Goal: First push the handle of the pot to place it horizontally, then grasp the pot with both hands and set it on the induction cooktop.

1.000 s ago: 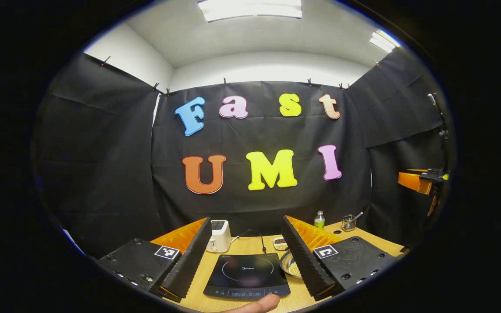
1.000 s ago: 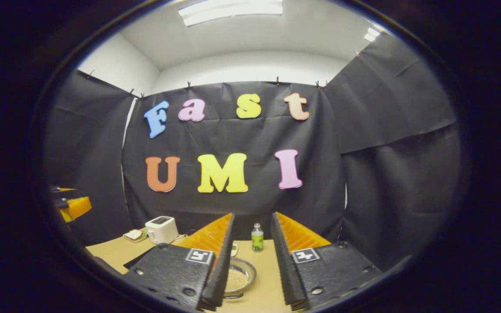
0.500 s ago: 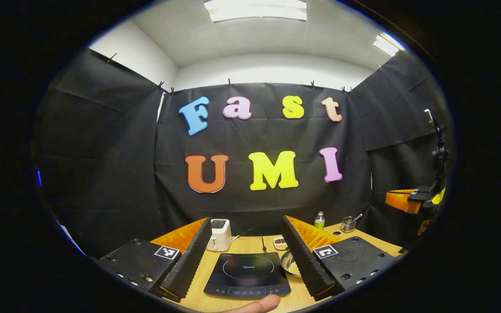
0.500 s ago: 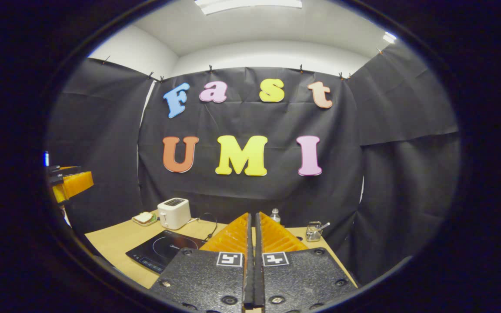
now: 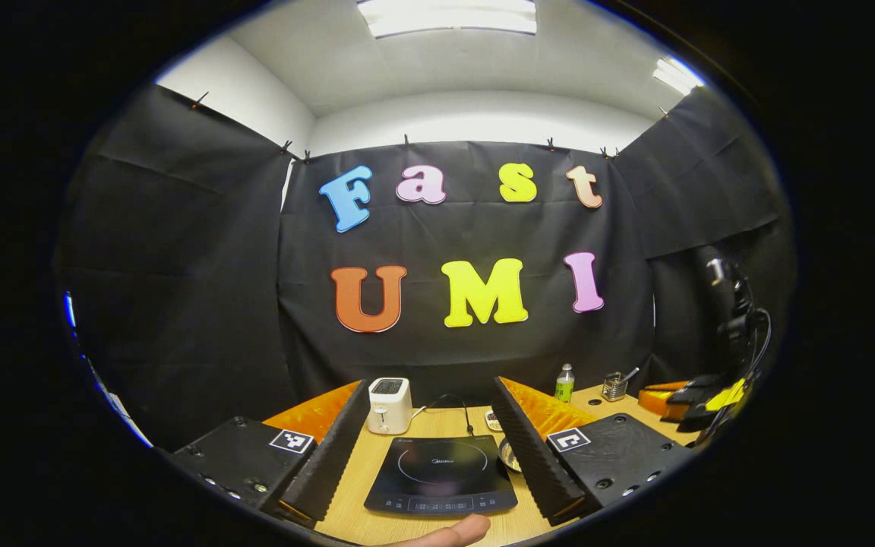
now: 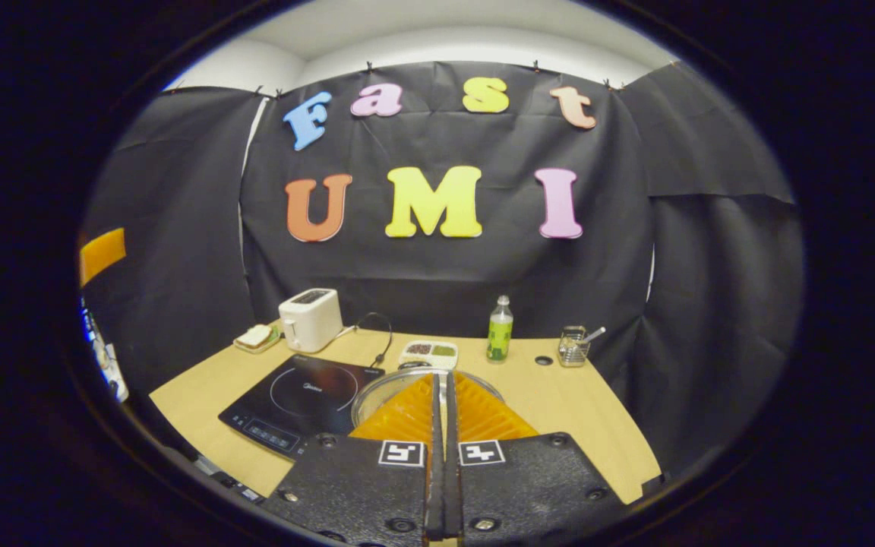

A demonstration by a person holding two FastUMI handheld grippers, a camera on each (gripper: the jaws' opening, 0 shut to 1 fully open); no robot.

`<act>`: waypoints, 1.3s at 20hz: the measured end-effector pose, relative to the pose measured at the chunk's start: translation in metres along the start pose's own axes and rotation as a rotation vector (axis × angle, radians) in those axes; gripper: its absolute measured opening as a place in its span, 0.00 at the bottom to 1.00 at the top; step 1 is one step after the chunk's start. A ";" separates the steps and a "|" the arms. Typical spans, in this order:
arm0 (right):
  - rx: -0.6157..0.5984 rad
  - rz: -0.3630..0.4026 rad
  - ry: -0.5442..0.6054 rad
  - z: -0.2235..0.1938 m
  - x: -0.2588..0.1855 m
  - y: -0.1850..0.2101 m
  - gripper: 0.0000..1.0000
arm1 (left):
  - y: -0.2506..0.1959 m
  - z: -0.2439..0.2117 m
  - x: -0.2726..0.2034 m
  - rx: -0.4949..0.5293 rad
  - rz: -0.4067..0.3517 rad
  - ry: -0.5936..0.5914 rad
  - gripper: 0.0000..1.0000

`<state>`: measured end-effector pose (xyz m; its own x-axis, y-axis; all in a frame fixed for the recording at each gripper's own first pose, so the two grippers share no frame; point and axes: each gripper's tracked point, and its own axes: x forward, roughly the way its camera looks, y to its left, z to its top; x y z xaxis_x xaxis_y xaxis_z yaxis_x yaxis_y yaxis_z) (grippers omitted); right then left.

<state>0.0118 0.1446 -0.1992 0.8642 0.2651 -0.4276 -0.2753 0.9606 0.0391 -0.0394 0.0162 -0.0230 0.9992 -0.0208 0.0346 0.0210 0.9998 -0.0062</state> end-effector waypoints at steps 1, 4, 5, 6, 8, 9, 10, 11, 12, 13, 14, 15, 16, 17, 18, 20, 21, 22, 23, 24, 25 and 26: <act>-0.003 0.003 0.028 -0.010 0.005 0.002 0.04 | 0.000 0.000 -0.002 0.001 -0.001 -0.003 0.96; 0.003 0.029 0.120 -0.042 0.018 0.012 0.04 | -0.002 -0.003 -0.008 0.005 -0.009 -0.003 0.96; 0.004 0.032 0.153 -0.053 0.023 0.012 0.04 | -0.002 -0.003 -0.010 0.004 -0.012 -0.004 0.96; 0.007 0.035 0.193 -0.067 0.028 0.014 0.01 | -0.003 -0.002 -0.012 0.002 -0.015 -0.005 0.96; 0.040 0.058 0.294 -0.097 0.037 0.018 0.02 | -0.003 -0.001 -0.014 0.004 -0.019 -0.012 0.96; 0.060 0.068 0.344 -0.110 0.041 0.019 0.01 | -0.005 0.000 -0.015 0.008 -0.021 -0.016 0.96; 0.071 0.074 0.385 -0.120 0.045 0.019 0.01 | -0.007 0.000 -0.017 0.013 -0.026 -0.016 0.96; 0.077 0.071 0.415 -0.129 0.048 0.017 0.04 | -0.009 0.000 -0.019 0.018 -0.033 -0.017 0.96; 0.078 0.071 0.434 -0.135 0.052 0.015 0.01 | -0.012 0.000 -0.019 0.021 -0.040 -0.016 0.95; 0.079 0.071 0.452 -0.144 0.054 0.016 0.01 | -0.013 -0.001 -0.021 0.023 -0.047 -0.013 0.95; 0.082 0.074 0.471 -0.150 0.058 0.016 0.01 | -0.015 -0.003 -0.022 0.024 -0.051 -0.010 0.95; 0.088 0.083 0.492 -0.157 0.060 0.018 0.04 | -0.016 -0.004 -0.023 0.024 -0.051 -0.009 0.95; 0.092 0.095 0.511 -0.161 0.059 0.021 0.04 | -0.016 -0.003 -0.024 0.023 -0.050 -0.011 0.95; 0.094 0.106 0.528 -0.166 0.060 0.023 0.04 | -0.017 -0.003 -0.025 0.024 -0.051 -0.014 0.96; 0.090 0.121 0.547 -0.172 0.059 0.028 0.01 | -0.018 -0.003 -0.025 0.027 -0.052 -0.015 0.96; 0.095 0.146 0.583 -0.181 0.060 0.034 0.04 | -0.017 -0.006 -0.026 0.030 -0.049 -0.013 0.95; 0.102 0.149 0.594 -0.184 0.062 0.035 0.04 | -0.018 -0.006 -0.026 0.032 -0.048 -0.010 0.95; 0.102 0.144 0.601 -0.186 0.065 0.034 0.01 | -0.018 -0.009 -0.026 0.034 -0.044 -0.005 0.95; 0.101 0.131 0.603 -0.187 0.069 0.030 0.04 | -0.014 -0.010 -0.026 0.032 -0.030 -0.004 0.96; 0.096 0.119 0.600 -0.188 0.070 0.027 0.00 | -0.009 -0.010 -0.026 0.029 -0.012 -0.004 0.96; 0.092 0.110 0.595 -0.188 0.073 0.023 0.01 | -0.007 -0.010 -0.027 0.028 0.001 -0.007 0.96; 0.096 0.111 0.591 -0.189 0.074 0.021 0.01 | -0.006 -0.009 -0.027 0.028 0.005 -0.008 0.96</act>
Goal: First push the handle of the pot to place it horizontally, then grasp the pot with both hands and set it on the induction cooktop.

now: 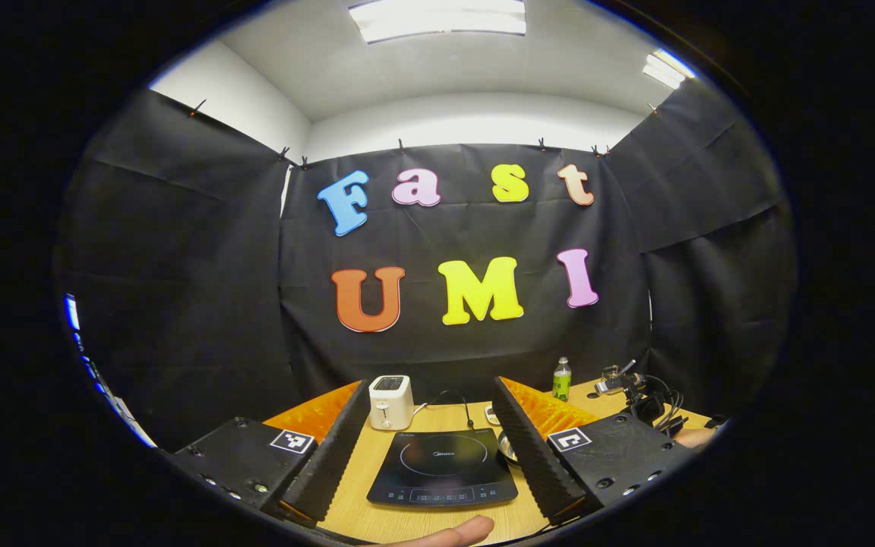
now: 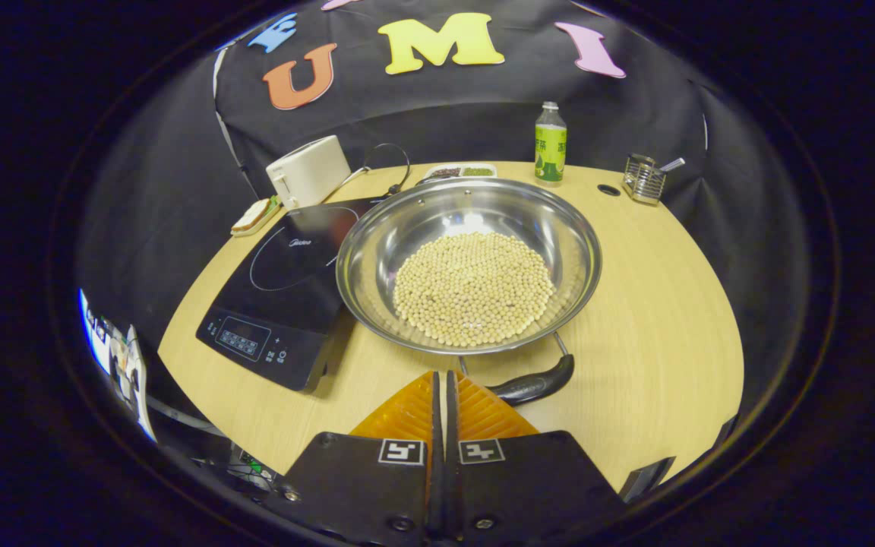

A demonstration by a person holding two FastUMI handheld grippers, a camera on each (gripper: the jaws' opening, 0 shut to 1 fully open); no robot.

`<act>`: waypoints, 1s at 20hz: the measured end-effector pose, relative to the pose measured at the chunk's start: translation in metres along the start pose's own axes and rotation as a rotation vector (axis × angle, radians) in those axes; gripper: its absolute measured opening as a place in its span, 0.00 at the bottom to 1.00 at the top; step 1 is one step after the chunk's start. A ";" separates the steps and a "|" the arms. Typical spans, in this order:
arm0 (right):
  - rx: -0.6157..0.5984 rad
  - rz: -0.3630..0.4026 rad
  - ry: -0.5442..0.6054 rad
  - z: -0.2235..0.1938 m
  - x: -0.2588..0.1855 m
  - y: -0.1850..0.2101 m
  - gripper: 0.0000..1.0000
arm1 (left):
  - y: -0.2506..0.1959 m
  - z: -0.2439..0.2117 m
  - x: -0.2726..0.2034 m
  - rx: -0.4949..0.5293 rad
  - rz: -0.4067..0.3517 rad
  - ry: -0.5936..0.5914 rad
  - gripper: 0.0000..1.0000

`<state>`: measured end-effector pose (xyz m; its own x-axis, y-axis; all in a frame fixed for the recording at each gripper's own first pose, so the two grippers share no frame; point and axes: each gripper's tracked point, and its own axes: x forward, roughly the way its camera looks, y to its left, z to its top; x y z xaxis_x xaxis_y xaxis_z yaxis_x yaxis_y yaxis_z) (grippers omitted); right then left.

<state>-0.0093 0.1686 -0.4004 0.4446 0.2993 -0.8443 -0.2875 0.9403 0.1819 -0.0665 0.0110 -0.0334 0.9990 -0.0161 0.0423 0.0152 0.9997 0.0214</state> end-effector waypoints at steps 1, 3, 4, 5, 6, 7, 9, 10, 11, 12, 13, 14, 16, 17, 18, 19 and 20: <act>0.005 0.012 0.002 0.000 -0.001 0.001 0.04 | 0.000 -0.001 0.000 0.001 -0.001 0.002 0.96; 0.000 0.015 0.002 0.000 0.001 -0.003 0.01 | 0.000 -0.001 0.002 0.003 -0.001 0.008 0.96; -0.009 0.008 0.004 -0.001 0.000 -0.005 0.04 | 0.000 -0.002 0.002 0.003 0.001 0.010 0.96; -0.017 0.003 0.007 0.000 -0.001 -0.008 0.04 | 0.000 -0.002 0.001 0.000 0.002 0.012 0.96; -0.023 -0.001 0.009 0.000 0.000 -0.010 0.01 | -0.004 -0.002 0.001 -0.002 -0.004 0.011 0.96; -0.027 -0.002 0.009 0.001 0.000 -0.013 0.01 | -0.007 -0.002 0.001 -0.003 -0.010 0.009 0.96; -0.034 0.000 0.009 0.001 -0.001 -0.018 0.01 | -0.003 0.002 0.002 0.001 0.015 -0.011 0.96; -0.037 0.001 0.009 0.002 -0.001 -0.022 0.04 | 0.001 0.005 0.002 0.004 0.038 -0.023 0.96; -0.033 0.007 0.010 0.003 -0.001 -0.025 0.01 | 0.002 0.006 0.002 0.008 0.054 -0.032 0.95; -0.031 0.018 0.013 0.002 -0.001 -0.028 0.04 | 0.003 0.008 0.003 0.007 0.067 -0.038 0.96; -0.030 0.029 0.016 0.003 -0.001 -0.030 0.04 | 0.002 0.009 0.005 0.004 0.078 -0.044 0.96; -0.031 0.037 0.020 0.004 -0.001 -0.034 0.04 | 0.003 0.010 0.006 0.003 0.085 -0.049 0.96; -0.043 0.044 0.019 0.007 0.001 -0.041 0.04 | 0.004 0.015 0.013 0.017 0.108 -0.071 0.95; -0.063 0.047 0.018 0.009 0.002 -0.044 0.04 | 0.004 0.016 0.016 0.017 0.116 -0.077 0.95; -0.085 0.045 0.013 0.010 0.004 -0.047 0.04 | 0.002 0.014 0.021 0.010 0.118 -0.070 0.96; -0.099 0.042 0.012 0.011 0.005 -0.050 0.04 | 0.000 0.010 0.024 0.007 0.122 -0.060 0.96; -0.111 0.041 0.015 0.013 0.007 -0.052 0.04 | 0.000 0.009 0.026 0.007 0.132 -0.056 0.96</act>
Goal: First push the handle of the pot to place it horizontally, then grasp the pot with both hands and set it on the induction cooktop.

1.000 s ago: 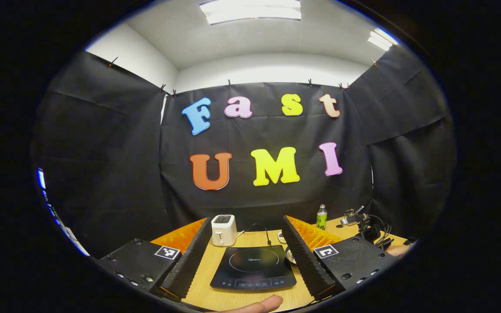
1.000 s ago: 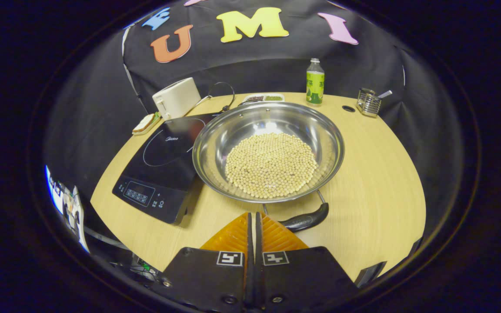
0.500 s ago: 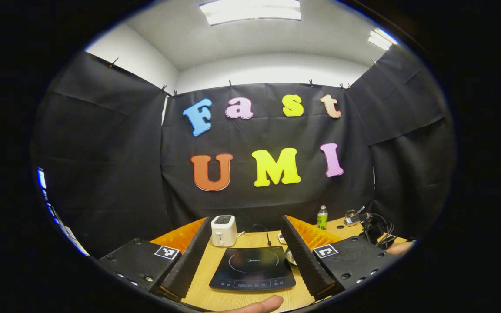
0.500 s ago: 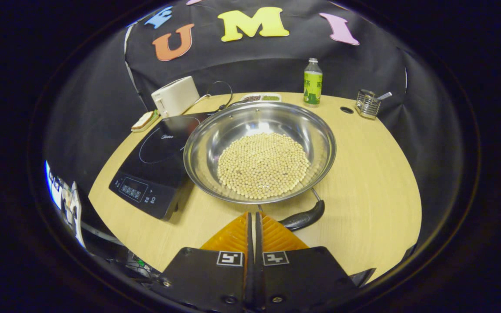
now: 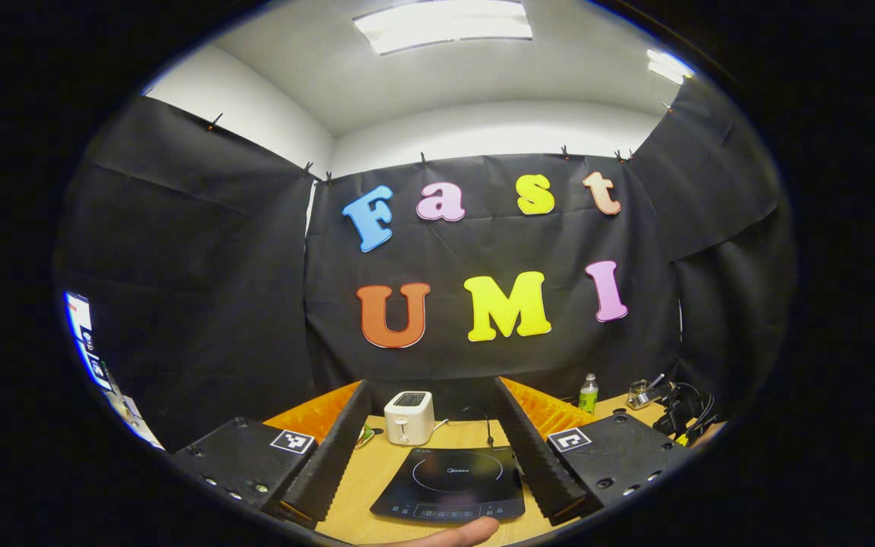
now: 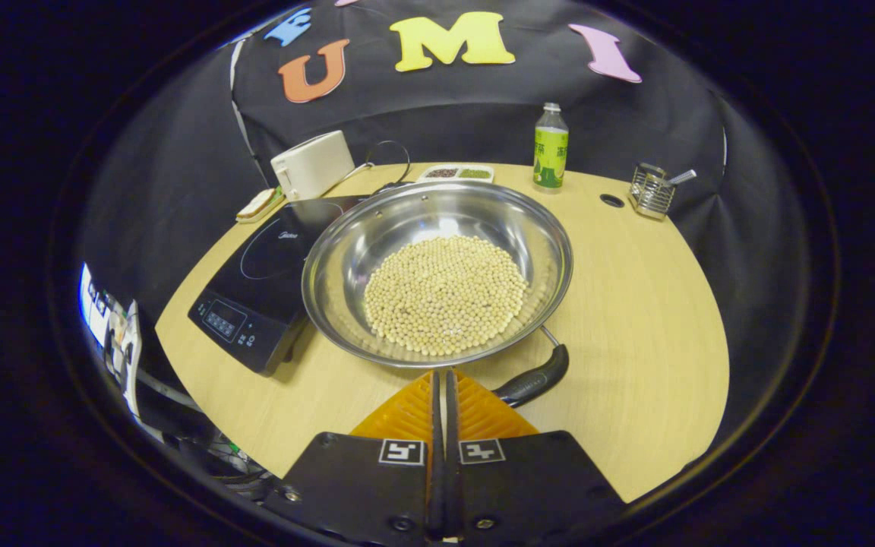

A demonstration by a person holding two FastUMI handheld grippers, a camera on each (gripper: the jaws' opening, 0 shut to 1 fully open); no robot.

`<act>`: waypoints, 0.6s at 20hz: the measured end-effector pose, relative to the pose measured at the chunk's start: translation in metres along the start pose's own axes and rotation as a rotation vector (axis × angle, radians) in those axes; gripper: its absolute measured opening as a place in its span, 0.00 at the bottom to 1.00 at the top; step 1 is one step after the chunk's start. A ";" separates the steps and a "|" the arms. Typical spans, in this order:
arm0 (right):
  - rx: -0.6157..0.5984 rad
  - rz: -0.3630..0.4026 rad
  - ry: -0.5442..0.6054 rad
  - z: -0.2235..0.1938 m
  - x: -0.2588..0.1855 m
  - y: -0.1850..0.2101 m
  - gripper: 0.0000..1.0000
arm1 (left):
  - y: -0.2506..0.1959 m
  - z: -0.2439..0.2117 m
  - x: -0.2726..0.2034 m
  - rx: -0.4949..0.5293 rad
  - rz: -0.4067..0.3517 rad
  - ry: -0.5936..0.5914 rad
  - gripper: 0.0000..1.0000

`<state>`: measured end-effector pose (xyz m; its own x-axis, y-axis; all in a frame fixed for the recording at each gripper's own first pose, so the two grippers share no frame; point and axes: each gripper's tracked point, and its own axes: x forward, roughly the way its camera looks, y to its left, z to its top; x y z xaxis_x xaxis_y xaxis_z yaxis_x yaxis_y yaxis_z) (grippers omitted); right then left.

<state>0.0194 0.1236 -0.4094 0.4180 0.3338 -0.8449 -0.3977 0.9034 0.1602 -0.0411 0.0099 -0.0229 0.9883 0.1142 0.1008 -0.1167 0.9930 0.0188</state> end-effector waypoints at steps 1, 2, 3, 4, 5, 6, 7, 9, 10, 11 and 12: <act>-0.007 0.003 0.004 0.001 0.001 -0.002 0.04 | -0.005 0.001 0.004 -0.003 0.001 -0.002 0.96; -0.009 0.008 0.010 0.001 0.002 -0.004 0.04 | -0.011 0.003 0.007 -0.011 -0.009 -0.003 0.95; -0.007 0.014 0.016 0.002 0.003 -0.005 0.04 | -0.016 0.000 0.012 -0.022 -0.021 -0.002 0.95; -0.009 0.020 0.020 0.002 0.003 -0.006 0.04 | -0.020 -0.001 0.016 -0.032 -0.033 -0.003 0.95; -0.015 0.023 0.023 0.003 0.004 -0.008 0.01 | -0.021 -0.002 0.016 -0.038 -0.046 -0.004 0.96; -0.021 0.024 0.026 0.003 0.004 -0.011 0.01 | -0.024 -0.005 0.021 -0.039 -0.054 0.002 0.95; -0.026 0.022 0.028 0.005 0.005 -0.015 0.01 | -0.028 -0.009 0.028 -0.038 -0.059 0.009 0.95; -0.037 0.017 0.029 0.007 0.004 -0.023 0.01 | -0.029 -0.016 0.037 -0.037 -0.060 0.026 0.95; -0.042 0.013 0.029 0.008 0.005 -0.027 0.01 | -0.030 -0.019 0.041 -0.039 -0.058 0.034 0.95; -0.045 0.010 0.030 0.010 0.006 -0.032 0.01 | -0.031 -0.021 0.046 -0.042 -0.056 0.042 0.96; -0.046 0.006 0.031 0.011 0.007 -0.036 0.04 | -0.031 -0.024 0.049 -0.044 -0.055 0.052 0.95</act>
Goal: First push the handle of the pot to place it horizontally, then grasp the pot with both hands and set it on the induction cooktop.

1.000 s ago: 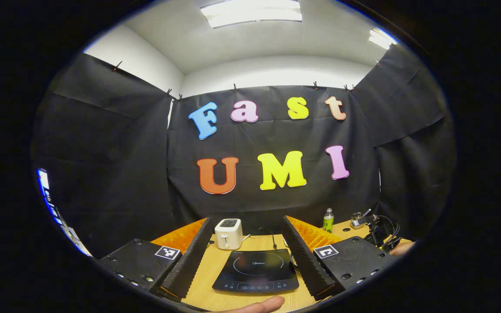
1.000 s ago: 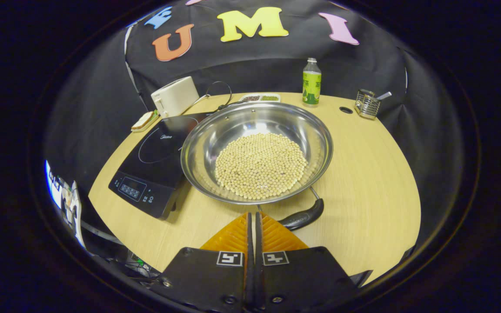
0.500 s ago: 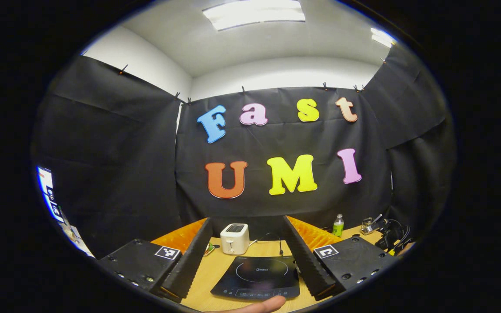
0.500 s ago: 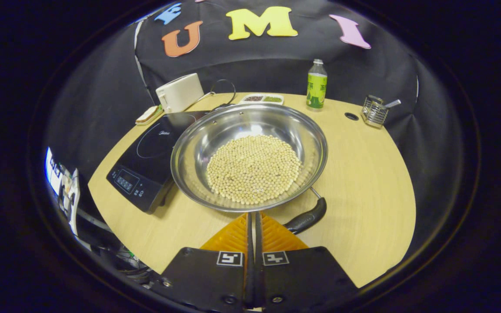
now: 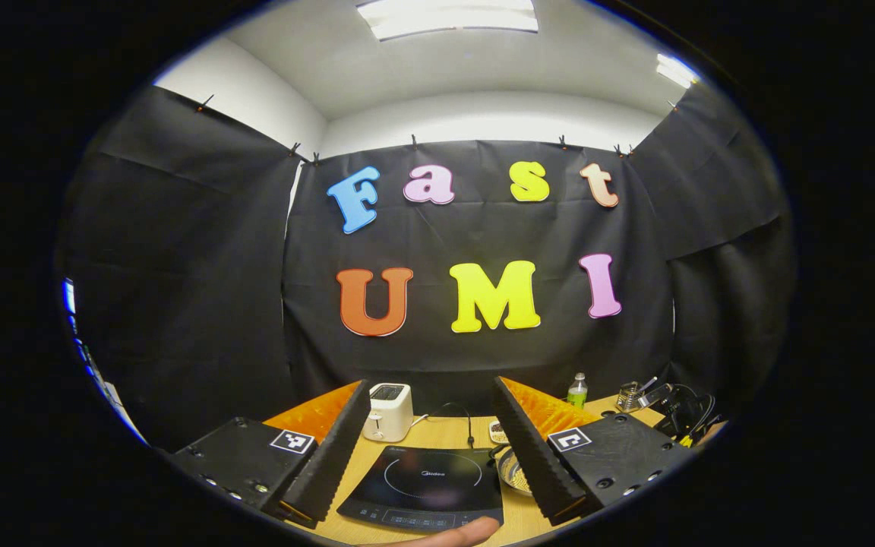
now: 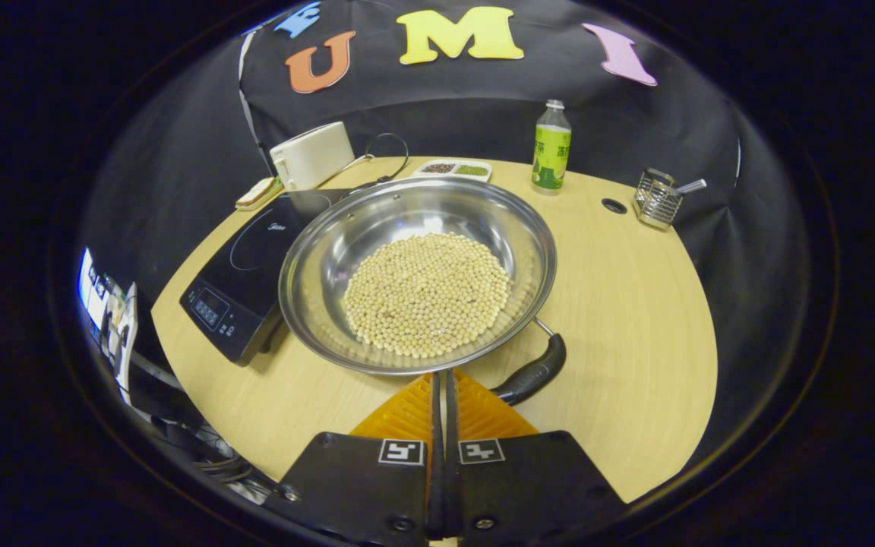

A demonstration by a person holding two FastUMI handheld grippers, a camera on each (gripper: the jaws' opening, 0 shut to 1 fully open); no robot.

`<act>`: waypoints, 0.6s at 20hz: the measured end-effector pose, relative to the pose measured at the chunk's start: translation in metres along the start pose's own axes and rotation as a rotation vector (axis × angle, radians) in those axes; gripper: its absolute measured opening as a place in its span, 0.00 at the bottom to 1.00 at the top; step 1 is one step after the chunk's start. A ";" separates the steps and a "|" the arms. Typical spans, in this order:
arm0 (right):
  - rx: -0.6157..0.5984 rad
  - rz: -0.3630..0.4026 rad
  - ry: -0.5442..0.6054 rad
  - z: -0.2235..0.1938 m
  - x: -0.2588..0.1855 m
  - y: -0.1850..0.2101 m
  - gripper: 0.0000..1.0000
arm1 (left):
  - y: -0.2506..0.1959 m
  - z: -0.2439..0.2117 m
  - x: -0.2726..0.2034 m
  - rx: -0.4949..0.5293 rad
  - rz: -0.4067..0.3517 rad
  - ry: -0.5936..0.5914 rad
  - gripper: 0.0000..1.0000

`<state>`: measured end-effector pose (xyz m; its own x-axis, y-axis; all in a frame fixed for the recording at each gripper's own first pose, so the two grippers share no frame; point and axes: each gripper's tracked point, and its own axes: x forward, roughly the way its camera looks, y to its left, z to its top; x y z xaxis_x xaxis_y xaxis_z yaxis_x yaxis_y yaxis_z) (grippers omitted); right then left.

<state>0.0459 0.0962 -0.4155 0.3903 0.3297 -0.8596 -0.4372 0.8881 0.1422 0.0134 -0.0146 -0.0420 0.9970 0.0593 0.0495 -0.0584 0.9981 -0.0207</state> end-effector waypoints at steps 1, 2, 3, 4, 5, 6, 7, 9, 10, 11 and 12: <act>-0.002 -0.002 0.000 0.002 0.001 -0.004 0.01 | -0.001 -0.002 0.003 -0.001 -0.001 0.008 0.95; -0.008 -0.005 -0.003 0.003 0.001 -0.008 0.04 | -0.003 -0.004 0.006 0.000 -0.003 0.013 0.96; -0.016 -0.012 -0.006 0.005 0.002 -0.012 0.00 | -0.004 -0.006 0.010 0.000 -0.005 0.019 0.95; -0.023 -0.021 -0.012 0.007 0.003 -0.017 0.00 | -0.005 -0.007 0.012 -0.001 -0.006 0.022 0.96; -0.032 -0.029 -0.017 0.009 0.004 -0.021 0.01 | -0.007 -0.007 0.014 -0.003 -0.009 0.025 0.96; -0.042 -0.035 -0.021 0.010 0.006 -0.025 0.01 | -0.010 -0.008 0.017 -0.003 -0.013 0.030 0.96; -0.051 -0.041 -0.023 0.012 0.007 -0.029 0.04 | -0.013 -0.010 0.021 -0.001 -0.020 0.034 0.96; -0.063 -0.050 -0.026 0.015 0.008 -0.035 0.04 | -0.018 -0.013 0.026 -0.001 -0.026 0.046 0.95; -0.070 -0.057 -0.029 0.017 0.009 -0.038 0.04 | -0.020 -0.015 0.027 -0.002 -0.029 0.050 0.95; -0.077 -0.065 -0.031 0.019 0.010 -0.042 0.01 | -0.021 -0.017 0.030 -0.004 -0.034 0.054 0.96; -0.087 -0.073 -0.034 0.021 0.011 -0.046 0.01 | -0.023 -0.020 0.032 -0.006 -0.037 0.060 0.95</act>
<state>0.0870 0.0658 -0.4210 0.4501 0.2771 -0.8489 -0.4745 0.8796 0.0356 0.0471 -0.0360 -0.0599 0.9997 0.0207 -0.0096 -0.0210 0.9994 -0.0261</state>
